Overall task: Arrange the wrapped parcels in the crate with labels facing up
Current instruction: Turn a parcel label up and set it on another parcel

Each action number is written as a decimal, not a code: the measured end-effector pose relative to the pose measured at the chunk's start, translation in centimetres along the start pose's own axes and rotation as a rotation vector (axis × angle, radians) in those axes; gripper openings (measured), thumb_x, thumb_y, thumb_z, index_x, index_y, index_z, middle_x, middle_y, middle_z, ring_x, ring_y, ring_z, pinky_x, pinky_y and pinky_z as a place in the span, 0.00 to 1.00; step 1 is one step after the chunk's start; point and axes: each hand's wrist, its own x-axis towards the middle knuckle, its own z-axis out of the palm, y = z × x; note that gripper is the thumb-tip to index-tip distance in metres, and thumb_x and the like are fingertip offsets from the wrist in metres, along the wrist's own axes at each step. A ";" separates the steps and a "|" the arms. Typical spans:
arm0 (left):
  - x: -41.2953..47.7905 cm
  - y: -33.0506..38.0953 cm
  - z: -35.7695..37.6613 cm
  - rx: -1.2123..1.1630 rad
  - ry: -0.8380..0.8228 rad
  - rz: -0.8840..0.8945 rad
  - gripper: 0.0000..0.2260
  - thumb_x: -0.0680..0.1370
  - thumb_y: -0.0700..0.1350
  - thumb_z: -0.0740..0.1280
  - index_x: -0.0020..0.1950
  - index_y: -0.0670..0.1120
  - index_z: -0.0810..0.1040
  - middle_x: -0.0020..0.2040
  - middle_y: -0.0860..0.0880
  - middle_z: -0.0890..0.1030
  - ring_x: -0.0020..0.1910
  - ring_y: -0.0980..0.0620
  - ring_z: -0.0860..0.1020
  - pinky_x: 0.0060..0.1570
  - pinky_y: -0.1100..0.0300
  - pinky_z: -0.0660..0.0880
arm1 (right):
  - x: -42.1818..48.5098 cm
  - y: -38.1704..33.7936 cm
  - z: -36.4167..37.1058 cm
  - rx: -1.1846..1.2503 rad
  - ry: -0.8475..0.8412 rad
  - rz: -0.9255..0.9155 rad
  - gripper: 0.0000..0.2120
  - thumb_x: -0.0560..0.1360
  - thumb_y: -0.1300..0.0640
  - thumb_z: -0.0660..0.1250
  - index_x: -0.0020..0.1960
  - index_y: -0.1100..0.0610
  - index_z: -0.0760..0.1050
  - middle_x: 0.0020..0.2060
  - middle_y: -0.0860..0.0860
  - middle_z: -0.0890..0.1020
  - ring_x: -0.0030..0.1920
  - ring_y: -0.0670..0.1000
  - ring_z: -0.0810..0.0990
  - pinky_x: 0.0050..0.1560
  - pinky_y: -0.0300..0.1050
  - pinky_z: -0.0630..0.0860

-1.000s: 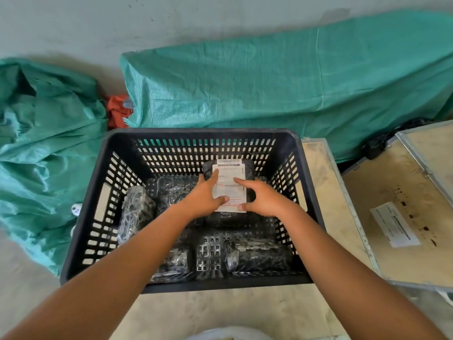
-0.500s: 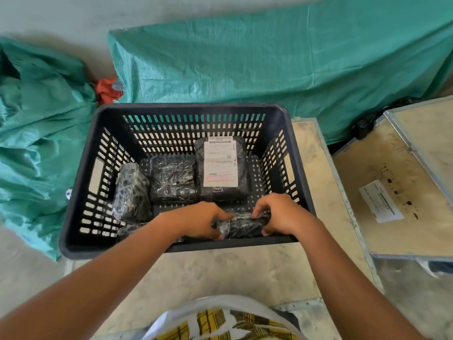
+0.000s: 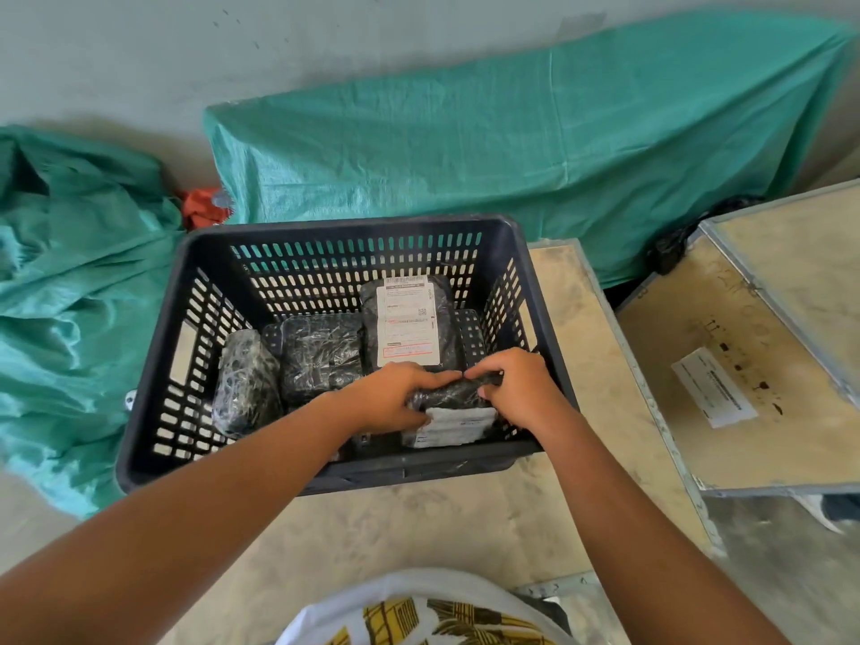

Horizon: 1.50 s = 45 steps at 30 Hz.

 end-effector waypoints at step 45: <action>0.4 -4.6 -7.8 -0.520 0.412 -0.345 0.44 0.75 0.41 0.76 0.83 0.51 0.54 0.78 0.49 0.67 0.70 0.52 0.70 0.65 0.59 0.73 | 10.9 -3.5 1.6 0.726 -0.062 -0.139 0.33 0.76 0.65 0.74 0.73 0.38 0.72 0.77 0.46 0.68 0.66 0.44 0.76 0.63 0.52 0.80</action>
